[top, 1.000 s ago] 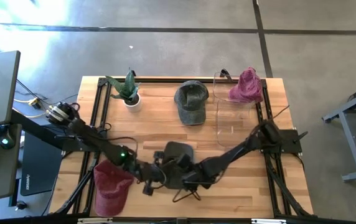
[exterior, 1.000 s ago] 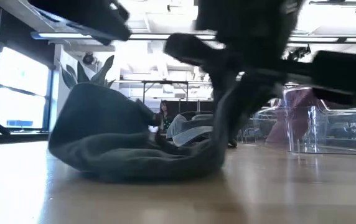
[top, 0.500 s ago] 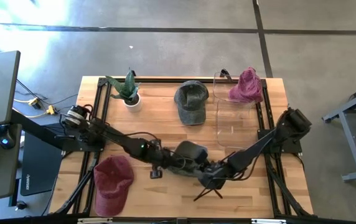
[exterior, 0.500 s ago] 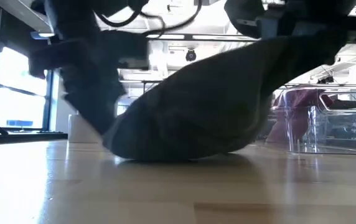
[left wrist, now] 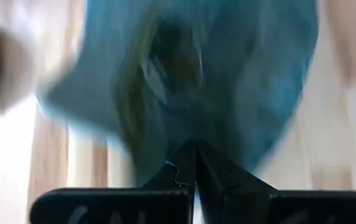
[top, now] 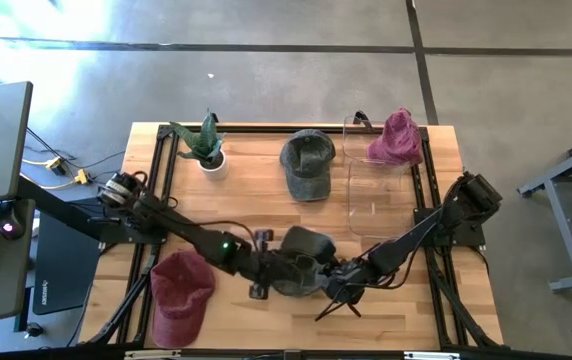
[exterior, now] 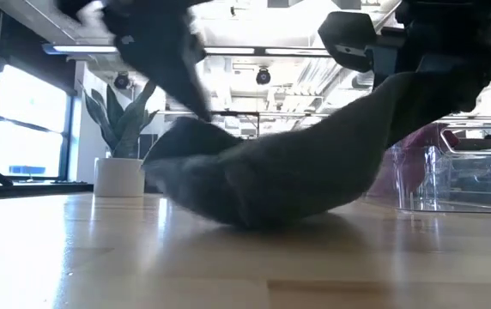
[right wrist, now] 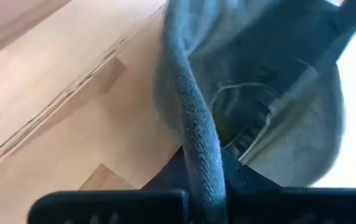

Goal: Pick & Place hat
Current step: Put the bottom gray cap into the bottom transparent bin

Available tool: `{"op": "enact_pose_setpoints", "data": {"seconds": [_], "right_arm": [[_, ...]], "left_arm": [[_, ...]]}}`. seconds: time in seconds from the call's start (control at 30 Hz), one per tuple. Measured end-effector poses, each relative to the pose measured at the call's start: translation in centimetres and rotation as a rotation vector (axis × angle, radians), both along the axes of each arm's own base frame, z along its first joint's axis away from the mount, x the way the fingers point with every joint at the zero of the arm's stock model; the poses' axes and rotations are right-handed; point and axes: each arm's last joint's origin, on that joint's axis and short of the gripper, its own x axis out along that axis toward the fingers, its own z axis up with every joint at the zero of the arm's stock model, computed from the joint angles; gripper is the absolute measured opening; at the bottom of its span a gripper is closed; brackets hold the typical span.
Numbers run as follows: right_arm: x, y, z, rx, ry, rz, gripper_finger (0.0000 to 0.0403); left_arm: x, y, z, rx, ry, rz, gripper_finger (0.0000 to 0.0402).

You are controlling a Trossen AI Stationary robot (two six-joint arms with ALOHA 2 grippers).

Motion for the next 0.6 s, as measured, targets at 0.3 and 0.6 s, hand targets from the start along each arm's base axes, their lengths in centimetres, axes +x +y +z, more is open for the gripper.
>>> {"op": "enact_pose_setpoints", "data": {"seconds": [0.3, 0.6], "right_arm": [[0.0, 0.0, 0.0, 0.012, -0.002, -0.015, 0.0024], [0.1, -0.2, 0.1, -0.025, -0.023, -0.04, 0.0009]], "left_arm": [[3.1, 3.6, -4.0, -0.101, 0.08, 0.053, 0.0], [1.9, 4.7, -3.3, -0.002, 0.131, 0.244, 0.0]]}}
